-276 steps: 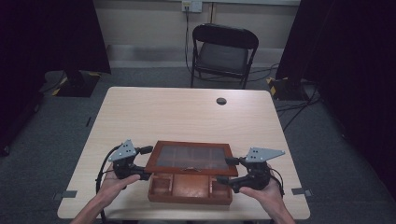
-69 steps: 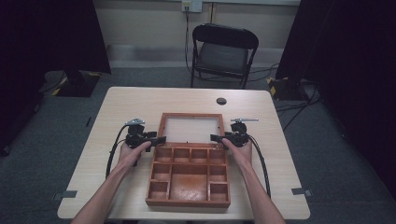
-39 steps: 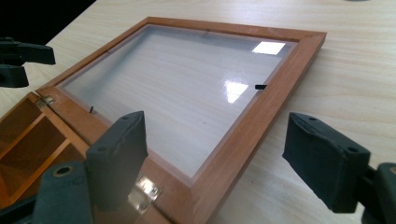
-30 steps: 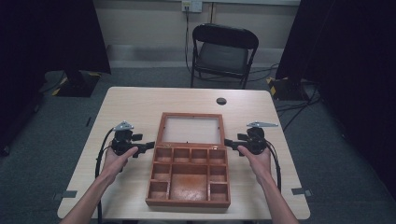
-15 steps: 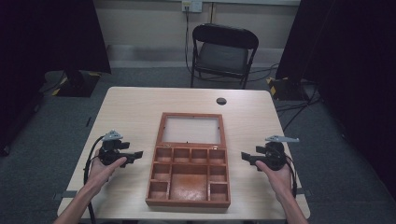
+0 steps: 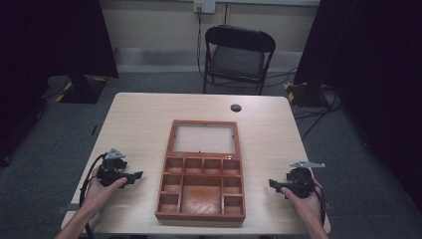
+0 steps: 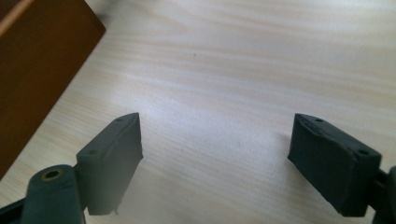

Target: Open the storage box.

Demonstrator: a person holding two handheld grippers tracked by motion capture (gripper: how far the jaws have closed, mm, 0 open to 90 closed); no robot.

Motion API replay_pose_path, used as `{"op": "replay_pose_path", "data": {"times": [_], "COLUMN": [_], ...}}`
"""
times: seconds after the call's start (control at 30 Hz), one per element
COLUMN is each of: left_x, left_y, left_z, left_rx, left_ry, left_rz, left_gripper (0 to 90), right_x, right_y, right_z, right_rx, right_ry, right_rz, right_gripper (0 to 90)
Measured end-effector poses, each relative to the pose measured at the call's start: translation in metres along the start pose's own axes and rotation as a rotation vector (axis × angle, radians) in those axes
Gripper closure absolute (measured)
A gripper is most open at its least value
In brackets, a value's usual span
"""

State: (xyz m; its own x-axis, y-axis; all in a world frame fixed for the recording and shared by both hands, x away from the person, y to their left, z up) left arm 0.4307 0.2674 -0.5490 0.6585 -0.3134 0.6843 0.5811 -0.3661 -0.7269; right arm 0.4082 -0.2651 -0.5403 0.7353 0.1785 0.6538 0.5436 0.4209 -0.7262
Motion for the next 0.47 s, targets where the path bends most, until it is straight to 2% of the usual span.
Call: {"op": "replay_pose_path", "data": {"times": [0.03,0.1,0.13,0.17,0.2,0.27,0.4,0.47], "left_x": [-0.001,-0.003,-0.003,-0.003,-0.003,-0.004,-0.004,-0.003], "left_y": [0.001,0.004,0.005,0.005,0.006,0.007,0.008,0.008], "left_z": [-0.001,-0.003,-0.003,-0.004,-0.004,-0.003,-0.003,-0.003], "left_rx": [0.012,0.049,0.063,0.067,0.075,0.077,0.08,0.083], "left_ry": [0.009,0.059,0.073,0.068,0.071,0.059,0.056,0.052], "left_rz": [-0.014,-0.023,-0.028,-0.042,-0.048,-0.068,-0.066,-0.07], "left_gripper": [17.6,16.1,15.4,14.1,12.9,10.4,9.5,9.5], "right_x": [-0.002,-0.004,-0.003,-0.004,-0.004,-0.007,-0.008,-0.007], "right_y": [0.002,0.003,0.004,0.004,0.005,0.008,0.013,0.013], "right_z": [-0.001,-0.005,-0.005,-0.004,-0.004,-0.003,-0.004,-0.007], "right_rx": [0.003,-0.047,-0.052,-0.055,-0.075,-0.132,-0.145,-0.164], "right_ry": [0.009,-0.007,-0.014,-0.013,-0.034,-0.12,-0.115,-0.101], "right_rz": [0.014,-0.007,-0.011,-0.011,-0.014,-0.021,-0.081,-0.084], "right_gripper": [15.8,15.3,14.3,14.4,14.3,12.5,7.0,7.0]}}
Point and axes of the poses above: each handheld gripper's, and its own axes: y roughly forward along the jaws, x roughly out of its top, z roughly to its left, the point moved 8 cm from there along y, roughly forward along the jaws, and after that the axes turned 3 degrees about x, right-handed, at the moved point
